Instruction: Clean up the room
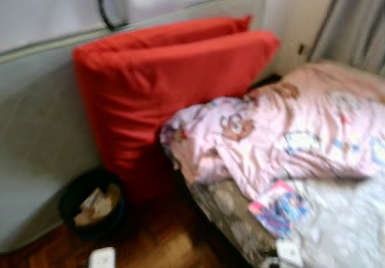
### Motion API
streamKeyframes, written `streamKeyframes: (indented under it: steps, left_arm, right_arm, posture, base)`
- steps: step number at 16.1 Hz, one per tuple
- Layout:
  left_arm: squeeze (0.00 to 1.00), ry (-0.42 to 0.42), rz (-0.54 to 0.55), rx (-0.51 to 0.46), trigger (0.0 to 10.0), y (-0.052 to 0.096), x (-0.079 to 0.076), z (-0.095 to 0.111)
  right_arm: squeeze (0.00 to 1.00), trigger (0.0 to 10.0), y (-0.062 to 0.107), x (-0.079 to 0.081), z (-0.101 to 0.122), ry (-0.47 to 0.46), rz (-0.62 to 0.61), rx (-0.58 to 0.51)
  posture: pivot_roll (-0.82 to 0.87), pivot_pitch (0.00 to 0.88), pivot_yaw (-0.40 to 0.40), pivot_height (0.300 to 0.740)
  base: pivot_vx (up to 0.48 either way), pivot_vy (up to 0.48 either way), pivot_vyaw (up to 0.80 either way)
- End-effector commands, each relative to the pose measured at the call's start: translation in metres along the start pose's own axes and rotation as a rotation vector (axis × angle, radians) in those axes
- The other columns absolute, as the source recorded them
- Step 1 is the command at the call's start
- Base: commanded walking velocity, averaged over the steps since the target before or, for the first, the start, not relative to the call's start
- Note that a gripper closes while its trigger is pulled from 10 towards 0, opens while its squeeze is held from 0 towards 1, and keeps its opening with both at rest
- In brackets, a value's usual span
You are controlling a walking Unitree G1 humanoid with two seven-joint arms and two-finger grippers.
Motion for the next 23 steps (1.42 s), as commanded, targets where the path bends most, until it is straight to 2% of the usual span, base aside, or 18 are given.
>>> streamKeyframes:
  steps: [1, 3, 6, 9, 11, 15, 17, 23]
  left_arm:
    - [0.0, -0.021, 0.02, 0.015, 10.0, 0.0, 0.001, -0.003]
    - [0.0, -0.023, 0.011, 0.019, 10.0, 0.0, -0.008, -0.007]
    - [0.0, -0.025, 0.01, 0.013, 10.0, 0.001, -0.008, -0.01]
    - [0.0, -0.008, 0.02, -0.002, 10.0, 0.005, 0.011, -0.01]
    - [0.0, 0.003, 0.037, -0.012, 10.0, 0.008, 0.032, -0.001]
    - [0.0, 0.01, 0.05, -0.006, 10.0, 0.008, 0.039, 0.006]
    - [0.0, 0.009, 0.046, -0.003, 10.0, 0.006, 0.033, 0.007]
    - [0.0, -0.015, 0.003, 0.01, 10.0, -0.002, -0.013, -0.002]
  right_arm:
    - [0.0, 10.0, -0.001, 0.006, 0.005, -0.004, 0.012, -0.011]
    - [0.0, 10.0, -0.002, 0.008, 0.006, -0.003, 0.015, -0.012]
    - [0.0, 10.0, -0.002, 0.008, 0.006, -0.003, 0.017, -0.012]
    - [0.0, 10.0, -0.001, 0.004, 0.005, 0.006, 0.013, -0.009]
    - [0.0, 10.0, -0.001, 0.001, 0.006, 0.01, 0.007, -0.011]
    - [0.0, 10.0, -0.002, 0.001, 0.008, 0.012, 0.006, -0.014]
    - [0.0, 10.0, -0.002, 0.001, 0.007, 0.012, 0.011, -0.014]
    - [0.0, 10.0, -0.002, 0.003, 0.008, 0.006, 0.014, -0.013]
  posture:
    - [0.05, 0.005, 0.0, 0.74]
    - [0.05, 0.005, 0.0, 0.74]
    - [0.04, 0.007, -0.002, 0.74]
    - [0.04, 0.006, -0.012, 0.74]
    - [0.04, 0.007, -0.017, 0.74]
    - [0.04, 0.012, -0.019, 0.74]
    - [0.04, 0.013, -0.015, 0.74]
    - [0.04, 0.015, -0.007, 0.74]
  base:
    - [0.0, 0.0, 0.0]
    - [0.0, 0.291, 0.0]
    - [0.0, 0.097, 0.0]
    - [0.0, 0.1, 0.0]
    - [0.0, 0.0, 0.0]
    - [0.0, 0.178, 0.0]
    - [0.0, 0.0, 0.0]
    - [0.0, 0.48, 0.0]
Point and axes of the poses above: a point about 5 cm out from each wrist's last joint towards the gripper, its own y axis pointing back from the gripper into the wrist, its own z axis along the axis of the wrist's last joint, x = y × z, the point moved 1 cm from there along -y, pointing out of the wrist towards the gripper, and after that the axes turned 11 degrees about y, right-handed, at the moved point
